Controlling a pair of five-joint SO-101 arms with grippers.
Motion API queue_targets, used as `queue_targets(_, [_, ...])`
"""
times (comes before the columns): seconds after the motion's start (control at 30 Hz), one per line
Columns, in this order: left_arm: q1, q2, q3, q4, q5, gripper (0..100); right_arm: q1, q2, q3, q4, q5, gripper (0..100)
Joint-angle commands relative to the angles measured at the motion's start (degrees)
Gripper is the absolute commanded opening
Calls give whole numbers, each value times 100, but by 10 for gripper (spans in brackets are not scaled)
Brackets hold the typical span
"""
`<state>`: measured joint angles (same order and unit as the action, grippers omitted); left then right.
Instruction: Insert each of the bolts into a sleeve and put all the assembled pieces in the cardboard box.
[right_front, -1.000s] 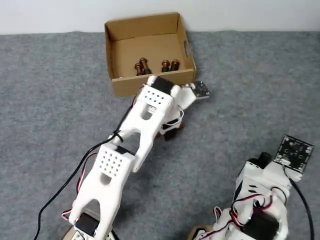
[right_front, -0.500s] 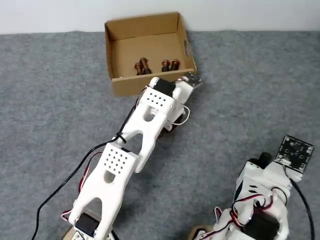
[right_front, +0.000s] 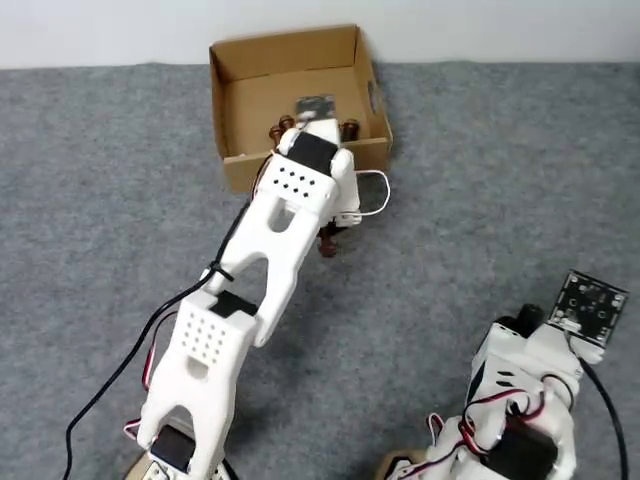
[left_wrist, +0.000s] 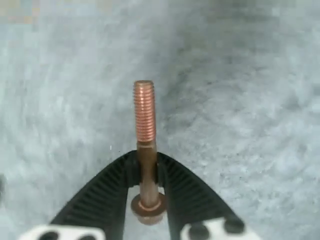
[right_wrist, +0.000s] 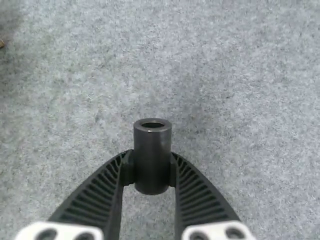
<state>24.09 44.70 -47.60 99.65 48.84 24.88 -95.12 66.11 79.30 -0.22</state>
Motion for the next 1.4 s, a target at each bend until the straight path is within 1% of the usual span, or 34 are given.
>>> queue_targets(0.0, [-97, -774, 576, 79, 1011, 4, 40, -48, -26, -127, 70, 9])
queue_targets(0.07, [-264, -905, 848, 79, 1943, 4, 40, -48, -26, -127, 62, 9])
queue_targets(0.2, [-659, -958, 1279, 97, 4149, 4, 40, -48, -26, -127, 62, 9])
queue_targets(0.23, [-703, -993, 1490, 97, 4510, 5, 40, -48, -26, -127, 62, 9])
queue_targets(0.27, [-738, -1073, 1745, 97, 4633, 5, 40, -48, -26, -127, 62, 9])
queue_targets(0.4, [-677, -1248, 2378, 79, 4659, 5, 40, -48, -26, -127, 62, 9])
queue_targets(0.6, [-712, -1319, 2396, 79, 4651, 7, 48, -48, -26, -127, 62, 9])
queue_targets(0.67, [-712, -1319, 2396, 79, 4642, 27, 57, -48, -26, -127, 62, 9])
queue_targets(0.87, [-695, -1319, 2387, 88, 4642, 139, 66, -48, -26, -119, 62, 9])
queue_targets(1.0, [-668, -1319, 2387, 88, 4642, 149, 66, -48, -26, -110, 62, 9])
queue_targets(1.07, [-703, -1319, 2387, 88, 4475, 150, 66, -48, -26, -110, 62, 9])
queue_targets(1.1, [-730, -1319, 2387, 88, 4211, 150, 66, -48, -26, -110, 62, 9])
queue_targets(1.13, [-765, -1327, 2387, 88, 3798, 152, 66, -48, -26, -110, 62, 9])
queue_targets(1.17, [-826, -1327, 2387, 88, 3262, 152, 66, -48, -26, -110, 62, 9])
queue_targets(1.27, [-1064, -1327, 2387, 88, 1363, 152, 66, -48, -26, -110, 62, 9])
queue_targets(1.37, [-1530, -1327, 2369, 88, -369, 149, 66, -48, -26, -92, 62, 9])
